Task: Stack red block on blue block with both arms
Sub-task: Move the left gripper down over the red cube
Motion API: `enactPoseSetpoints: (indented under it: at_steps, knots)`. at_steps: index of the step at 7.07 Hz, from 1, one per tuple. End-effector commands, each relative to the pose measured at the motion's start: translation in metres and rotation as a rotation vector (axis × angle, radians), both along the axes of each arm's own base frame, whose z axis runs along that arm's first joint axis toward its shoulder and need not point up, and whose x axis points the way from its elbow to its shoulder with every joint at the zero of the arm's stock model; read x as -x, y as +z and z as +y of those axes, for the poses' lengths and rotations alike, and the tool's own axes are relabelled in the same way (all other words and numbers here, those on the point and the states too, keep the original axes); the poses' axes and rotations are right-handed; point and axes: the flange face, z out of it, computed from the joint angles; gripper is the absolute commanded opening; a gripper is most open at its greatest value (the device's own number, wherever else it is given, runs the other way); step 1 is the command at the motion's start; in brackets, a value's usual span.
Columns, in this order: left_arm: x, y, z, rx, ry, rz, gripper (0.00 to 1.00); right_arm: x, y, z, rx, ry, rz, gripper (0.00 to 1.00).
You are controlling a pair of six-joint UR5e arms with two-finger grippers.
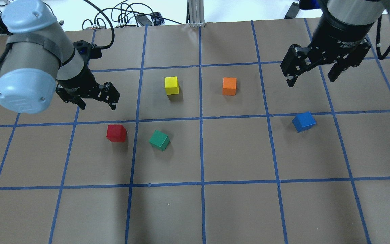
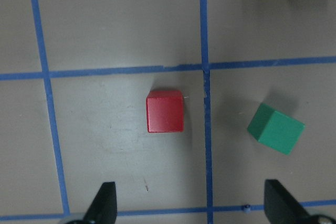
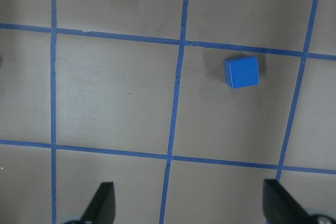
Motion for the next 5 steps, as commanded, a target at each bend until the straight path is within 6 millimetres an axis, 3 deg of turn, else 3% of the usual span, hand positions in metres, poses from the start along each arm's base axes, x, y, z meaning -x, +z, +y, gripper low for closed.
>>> enactPoseSetpoints:
  at_steps: [1,3,5]
  knots:
    - [-0.001,-0.066,-0.002,-0.022,-0.007,0.001,1.00,0.001,-0.002,0.000,-0.003,0.002,0.001,1.00]
    - [-0.001,-0.116,0.002,-0.029,-0.010,-0.002,1.00,0.001,-0.003,0.000,-0.006,-0.003,0.000,1.00]
    - [-0.002,-0.138,-0.004,-0.028,-0.010,-0.002,1.00,0.001,-0.004,0.000,-0.008,-0.001,0.000,1.00]
